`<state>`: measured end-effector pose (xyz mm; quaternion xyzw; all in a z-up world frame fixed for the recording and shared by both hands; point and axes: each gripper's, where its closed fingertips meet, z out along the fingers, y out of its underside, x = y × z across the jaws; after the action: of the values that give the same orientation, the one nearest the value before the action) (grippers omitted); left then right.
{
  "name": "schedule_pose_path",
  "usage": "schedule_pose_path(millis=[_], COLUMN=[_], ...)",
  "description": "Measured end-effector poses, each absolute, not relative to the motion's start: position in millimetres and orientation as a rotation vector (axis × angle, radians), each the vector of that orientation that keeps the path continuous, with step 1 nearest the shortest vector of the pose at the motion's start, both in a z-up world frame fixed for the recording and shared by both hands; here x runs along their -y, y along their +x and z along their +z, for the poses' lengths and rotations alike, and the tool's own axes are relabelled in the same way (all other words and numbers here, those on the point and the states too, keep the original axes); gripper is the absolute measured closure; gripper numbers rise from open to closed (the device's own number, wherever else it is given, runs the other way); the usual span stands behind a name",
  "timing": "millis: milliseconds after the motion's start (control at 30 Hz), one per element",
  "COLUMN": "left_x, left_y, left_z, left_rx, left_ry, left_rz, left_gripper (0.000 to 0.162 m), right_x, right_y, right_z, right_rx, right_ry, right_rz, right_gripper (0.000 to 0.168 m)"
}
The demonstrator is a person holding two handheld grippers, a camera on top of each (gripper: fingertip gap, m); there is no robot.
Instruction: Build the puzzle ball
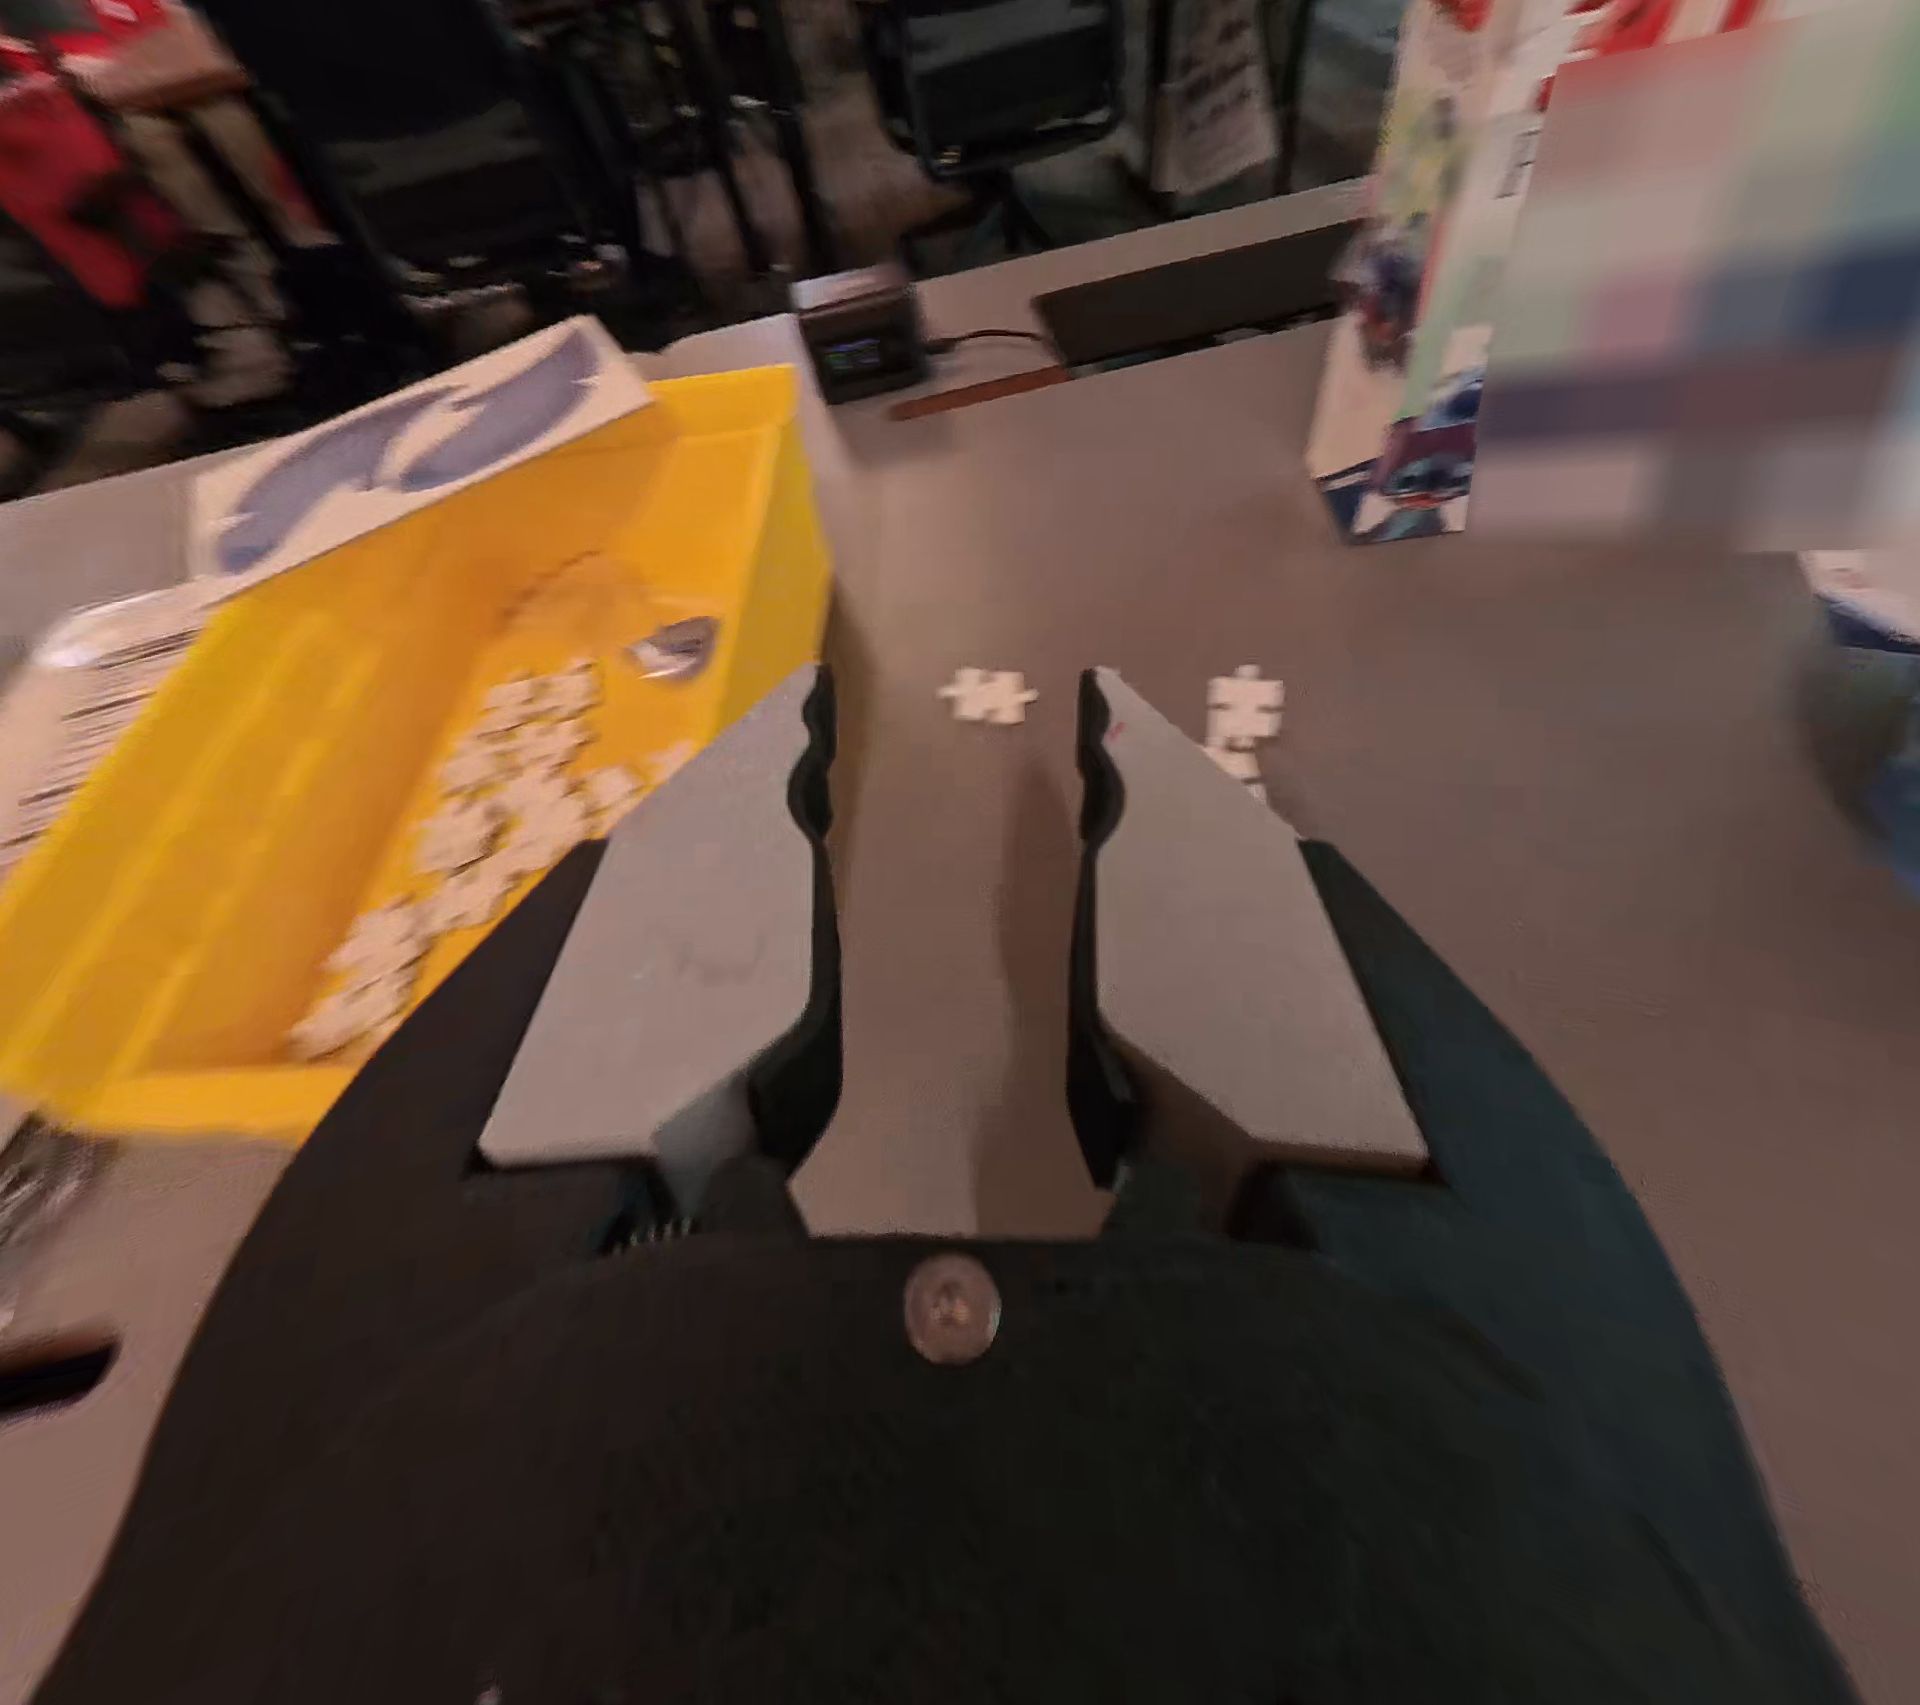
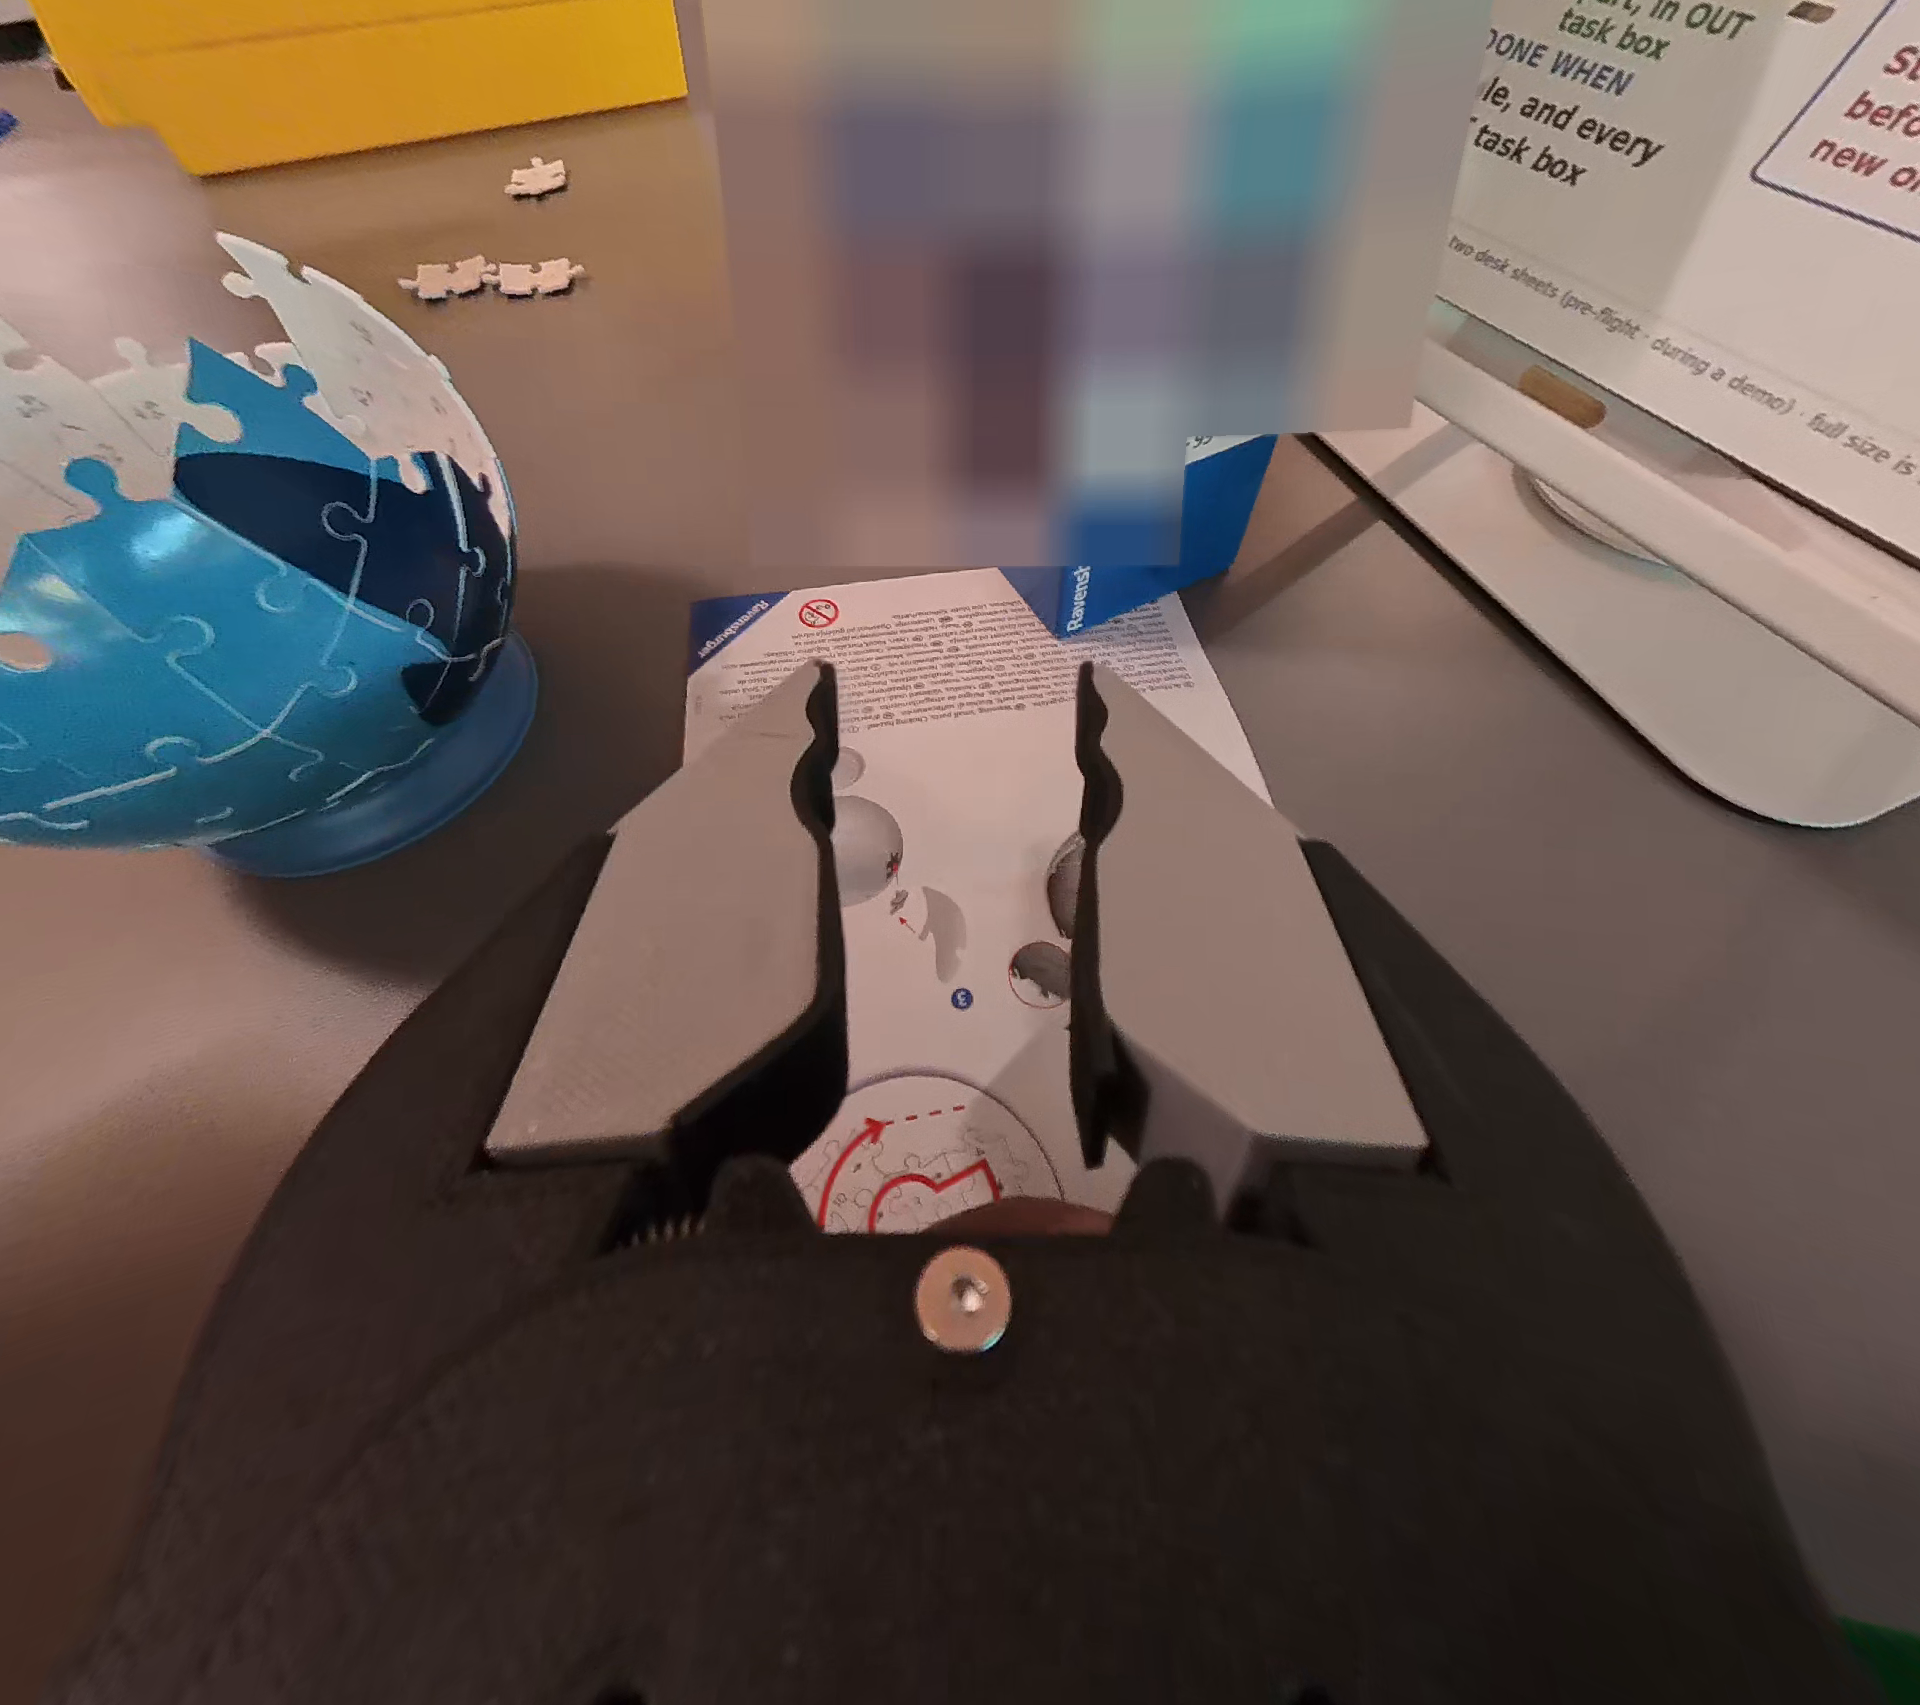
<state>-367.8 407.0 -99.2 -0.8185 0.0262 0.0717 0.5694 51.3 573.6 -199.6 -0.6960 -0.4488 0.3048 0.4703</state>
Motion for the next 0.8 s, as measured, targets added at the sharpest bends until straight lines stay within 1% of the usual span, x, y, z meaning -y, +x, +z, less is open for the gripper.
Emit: schedule_pose_path(millis=[67,133,333,400,467,500,533,567,600,633,667,700,733,800], left_x=[-389,-378,-379,-387,-394,-394,-391,-388,-387,-387,-388,-391,-397,-415], left_y=[-398,-414,-445,-443,-438,-438,-438,-433,-421,-406,-388,-369,-353,-335], left_z=[-105,-125,-164,-173,-181,-183,-180,-168,-150,-130,-114,-105,-106,-119], left_rx=[0.032,0.114,0.189,0.205,0.202,0.217,0.250,0.266,0.237,0.173,0.090,0.006,-0.064,-0.123], left_ry=[-1.932,-1.994,-2.067,-2.084,-2.120,-2.139,-2.145,-2.109,-2.037,-1.961,-1.909,-1.900,-1.936,-2.057], left_rz=[0.190,0.098,0.062,-0.024,-0.070,-0.055,-0.026,-0.014,-0.022,-0.035,-0.050,-0.070,-0.099,-0.144], left_gripper=[0.115,0.104,0.103,0.108,0.121,0.121,0.115,0.104,0.102,0.106,0.113,0.121,0.123,0.109], right_x=[-572,-569,-565,-562,-561,-561,-561,-561,-561,-560,-560,-560,-560,-559], right_y=[49,46,43,41,40,40,40,40,40,40,41,41,41,40], right_z=[-201,-206,-207,-208,-210,-210,-209,-209,-208,-208,-208,-208,-208,-208], right_rx=[1.114,1.132,1.166,1.184,1.201,1.203,1.203,1.202,1.201,1.200,1.198,1.195,1.194,1.192], right_ry=[-1.699,-1.702,-1.658,-1.642,-1.638,-1.634,-1.627,-1.623,-1.622,-1.624,-1.627,-1.629,-1.633,-1.640], right_rz=[0.730,0.718,0.635,0.623,0.603,0.590,0.582,0.576,0.576,0.582,0.592,0.603,0.613,0.633], right_gripper=[0.126,0.126,0.126,0.127,0.127,0.127,0.127,0.127,0.126,0.126,0.126,0.126,0.126,0.126])
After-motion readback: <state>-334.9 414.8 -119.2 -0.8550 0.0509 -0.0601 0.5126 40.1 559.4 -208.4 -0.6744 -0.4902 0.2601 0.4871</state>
